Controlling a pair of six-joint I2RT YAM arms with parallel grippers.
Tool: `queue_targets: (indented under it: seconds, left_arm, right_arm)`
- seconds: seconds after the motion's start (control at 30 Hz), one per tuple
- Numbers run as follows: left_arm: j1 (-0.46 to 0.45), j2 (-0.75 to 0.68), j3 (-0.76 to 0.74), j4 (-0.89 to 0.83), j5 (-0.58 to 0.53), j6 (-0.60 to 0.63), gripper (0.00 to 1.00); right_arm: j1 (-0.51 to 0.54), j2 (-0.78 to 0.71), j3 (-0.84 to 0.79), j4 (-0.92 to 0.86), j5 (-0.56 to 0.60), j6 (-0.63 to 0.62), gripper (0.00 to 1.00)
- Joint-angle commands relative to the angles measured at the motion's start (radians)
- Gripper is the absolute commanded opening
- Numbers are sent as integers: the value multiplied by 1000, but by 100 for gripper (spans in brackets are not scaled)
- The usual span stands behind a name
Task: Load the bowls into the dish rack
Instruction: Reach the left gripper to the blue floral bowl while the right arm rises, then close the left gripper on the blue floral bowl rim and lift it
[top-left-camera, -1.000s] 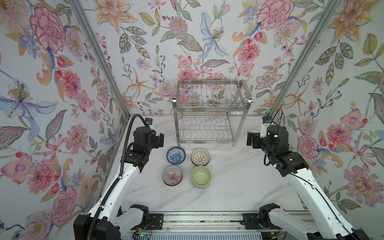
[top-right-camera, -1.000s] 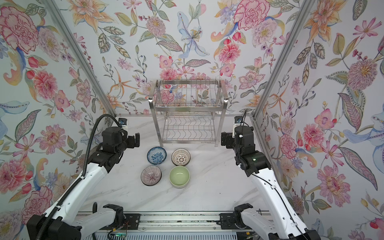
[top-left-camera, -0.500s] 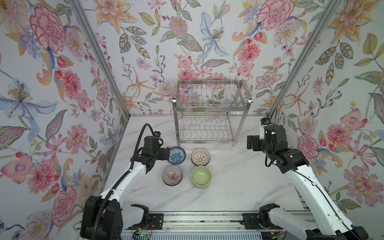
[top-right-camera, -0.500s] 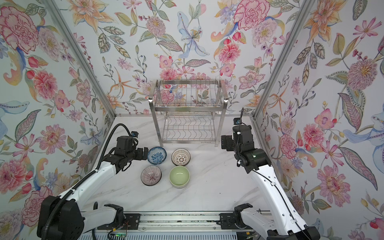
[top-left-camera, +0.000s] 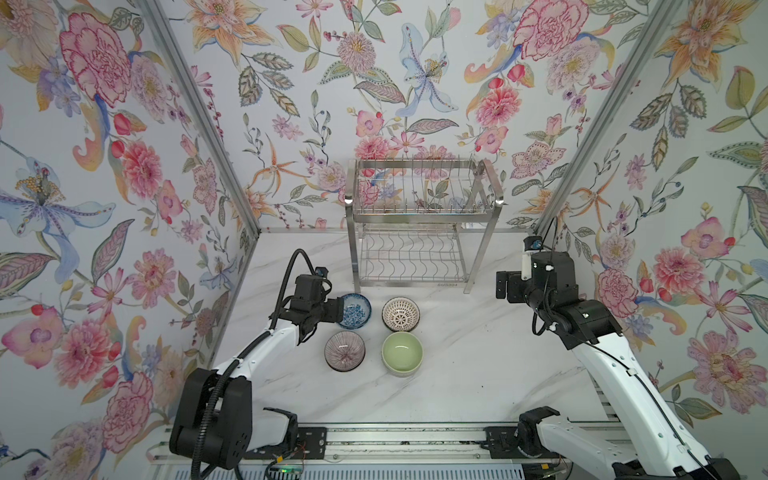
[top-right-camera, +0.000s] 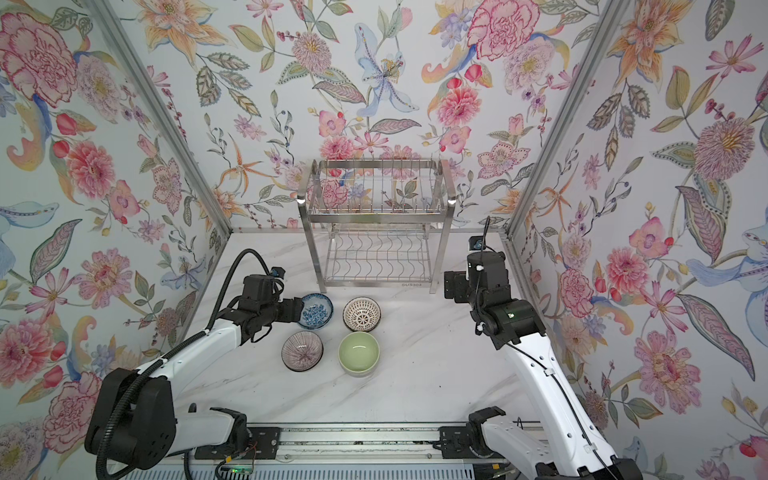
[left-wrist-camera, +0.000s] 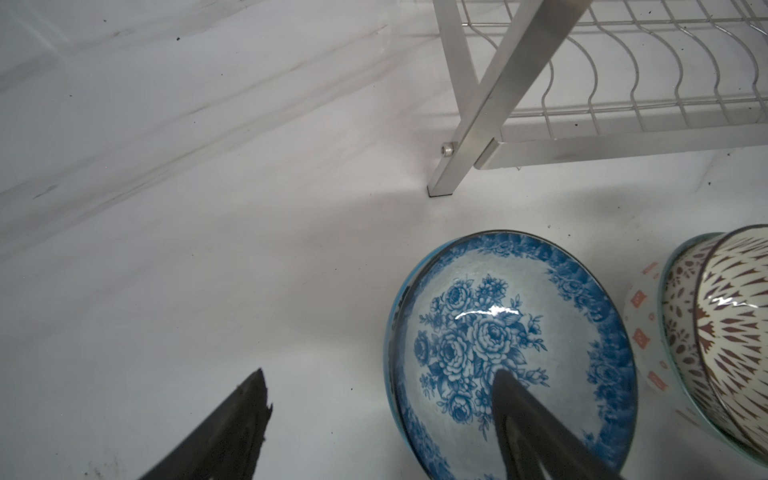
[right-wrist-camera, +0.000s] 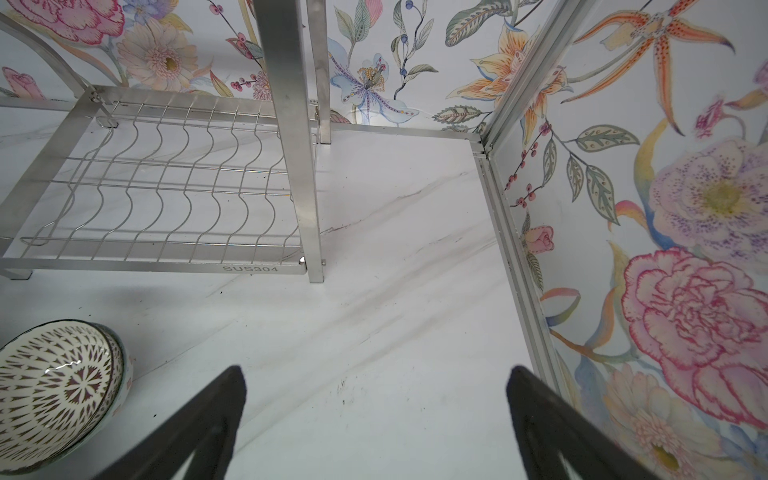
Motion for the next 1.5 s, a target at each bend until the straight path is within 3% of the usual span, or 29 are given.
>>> queue_targets:
  seconds: [0.0,0.23,0.33,1.0,1.27,1.47]
  left_arm:
    - [-18,30,-11,20,16,-10,74]
    - [-34,71,-4,32,17,-15,39]
    - [-34,78,0,36,17,-16,30]
    - [-37,118,20,23,19,-4,15]
    - [-38,108,50,-15,-3,11,0]
    - [-38,112,73,-35,-13,22,0]
  right_arm:
    - [0,-9,17,-17,18,-1,99]
    - [-1,-10,11,-12,13,-1,99]
    - [-1,-10,9,-11,13,-4,99]
    - [-29,-18,-17,2,-4,-14,99]
    - [-49,-23,-30,8,-16,-20,99]
    - [-67,-32,-45,12,-31,-21,99]
